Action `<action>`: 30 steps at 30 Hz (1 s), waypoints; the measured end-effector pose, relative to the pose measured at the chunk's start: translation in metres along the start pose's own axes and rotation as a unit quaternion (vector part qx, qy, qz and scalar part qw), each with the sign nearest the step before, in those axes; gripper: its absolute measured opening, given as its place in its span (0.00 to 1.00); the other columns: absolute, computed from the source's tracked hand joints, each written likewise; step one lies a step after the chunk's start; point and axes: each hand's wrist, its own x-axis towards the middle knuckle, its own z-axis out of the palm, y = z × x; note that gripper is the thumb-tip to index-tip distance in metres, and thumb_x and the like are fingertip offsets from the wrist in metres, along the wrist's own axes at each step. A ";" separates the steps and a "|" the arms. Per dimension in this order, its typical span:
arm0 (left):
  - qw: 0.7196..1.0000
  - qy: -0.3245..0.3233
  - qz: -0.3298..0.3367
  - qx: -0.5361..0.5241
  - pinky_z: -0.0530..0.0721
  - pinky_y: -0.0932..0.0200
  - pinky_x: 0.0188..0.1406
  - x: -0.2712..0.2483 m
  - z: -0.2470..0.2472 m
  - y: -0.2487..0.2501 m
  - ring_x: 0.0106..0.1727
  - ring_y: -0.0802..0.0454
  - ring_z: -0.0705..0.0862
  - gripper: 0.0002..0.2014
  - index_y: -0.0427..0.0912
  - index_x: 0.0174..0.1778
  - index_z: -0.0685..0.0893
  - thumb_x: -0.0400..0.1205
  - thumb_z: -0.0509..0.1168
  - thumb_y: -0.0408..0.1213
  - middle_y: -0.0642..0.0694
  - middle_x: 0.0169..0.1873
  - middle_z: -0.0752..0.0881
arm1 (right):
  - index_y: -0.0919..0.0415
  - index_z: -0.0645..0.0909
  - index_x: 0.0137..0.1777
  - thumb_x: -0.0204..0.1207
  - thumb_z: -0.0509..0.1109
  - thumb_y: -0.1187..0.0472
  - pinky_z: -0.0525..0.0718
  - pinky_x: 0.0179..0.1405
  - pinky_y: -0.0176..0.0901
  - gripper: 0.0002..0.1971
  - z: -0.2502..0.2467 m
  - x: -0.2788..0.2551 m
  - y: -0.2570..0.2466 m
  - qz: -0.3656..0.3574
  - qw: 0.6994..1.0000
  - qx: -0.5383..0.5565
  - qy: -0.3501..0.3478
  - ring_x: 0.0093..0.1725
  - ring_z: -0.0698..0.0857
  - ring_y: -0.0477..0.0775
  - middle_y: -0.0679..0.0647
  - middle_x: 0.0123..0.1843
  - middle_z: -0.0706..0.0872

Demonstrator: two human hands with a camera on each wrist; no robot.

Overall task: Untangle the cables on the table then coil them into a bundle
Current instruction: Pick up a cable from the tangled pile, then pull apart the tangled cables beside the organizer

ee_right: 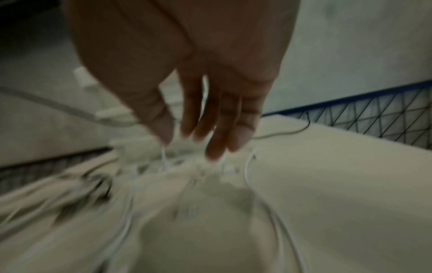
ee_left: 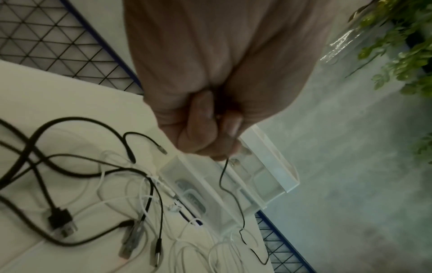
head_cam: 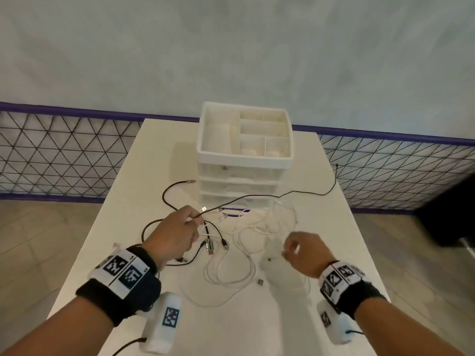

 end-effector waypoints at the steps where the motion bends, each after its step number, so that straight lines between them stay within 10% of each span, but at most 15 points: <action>1: 1.000 0.001 0.001 0.017 0.59 0.65 0.15 -0.001 0.002 -0.002 0.19 0.57 0.63 0.08 0.38 0.50 0.80 0.87 0.58 0.36 0.48 0.25 0.73 | 0.45 0.82 0.43 0.68 0.75 0.46 0.85 0.56 0.44 0.08 0.019 -0.011 0.004 0.006 0.995 -0.038 -0.089 0.56 0.88 0.54 0.47 0.55 0.88; 3: 0.999 0.003 0.011 0.042 0.60 0.64 0.17 -0.001 0.007 -0.001 0.20 0.56 0.63 0.10 0.39 0.47 0.83 0.87 0.57 0.36 0.50 0.24 0.72 | 0.44 0.78 0.43 0.69 0.74 0.44 0.81 0.57 0.42 0.09 0.048 -0.029 0.010 0.017 0.980 -0.092 -0.178 0.60 0.85 0.54 0.46 0.58 0.85; 8: 0.999 -0.009 0.030 -0.005 0.65 0.61 0.20 -0.002 0.018 0.013 0.20 0.53 0.70 0.14 0.37 0.40 0.82 0.87 0.54 0.31 0.52 0.18 0.76 | 0.53 0.82 0.46 0.76 0.61 0.54 0.75 0.61 0.46 0.08 0.061 -0.032 0.008 -0.075 0.981 -0.151 -0.099 0.59 0.83 0.56 0.48 0.52 0.84; 15: 0.996 0.017 0.084 -0.023 0.82 0.55 0.33 0.001 0.018 0.020 0.34 0.49 0.89 0.13 0.39 0.44 0.83 0.89 0.54 0.31 0.46 0.33 0.92 | 0.45 0.82 0.41 0.77 0.73 0.59 0.85 0.38 0.40 0.07 -0.024 -0.014 -0.036 -0.122 0.967 0.164 0.154 0.30 0.85 0.45 0.45 0.35 0.88; 19: 0.974 0.085 0.207 0.039 0.83 0.57 0.52 -0.003 0.019 0.029 0.50 0.56 0.88 0.14 0.53 0.44 0.84 0.89 0.55 0.39 0.55 0.48 0.92 | 0.48 0.89 0.45 0.78 0.75 0.57 0.75 0.36 0.30 0.03 -0.048 -0.025 -0.081 -0.199 0.952 0.192 0.134 0.32 0.80 0.40 0.39 0.31 0.83; 25: 0.973 -0.008 0.218 0.076 0.74 0.57 0.30 -0.009 0.031 0.053 0.27 0.54 0.76 0.14 0.47 0.40 0.80 0.90 0.55 0.39 0.54 0.26 0.79 | 0.52 0.90 0.41 0.71 0.81 0.58 0.85 0.38 0.41 0.02 -0.069 -0.026 -0.127 -0.238 0.908 0.308 0.158 0.33 0.85 0.47 0.46 0.33 0.88; 30: 0.952 -0.105 0.040 -0.285 0.60 0.68 0.13 -0.012 -0.002 0.056 0.21 0.58 0.66 0.12 0.29 0.55 0.83 0.89 0.56 0.32 0.50 0.24 0.73 | 0.58 0.90 0.36 0.72 0.81 0.56 0.77 0.32 0.36 0.07 -0.074 -0.008 -0.072 -0.120 0.919 0.347 0.143 0.26 0.77 0.41 0.47 0.25 0.85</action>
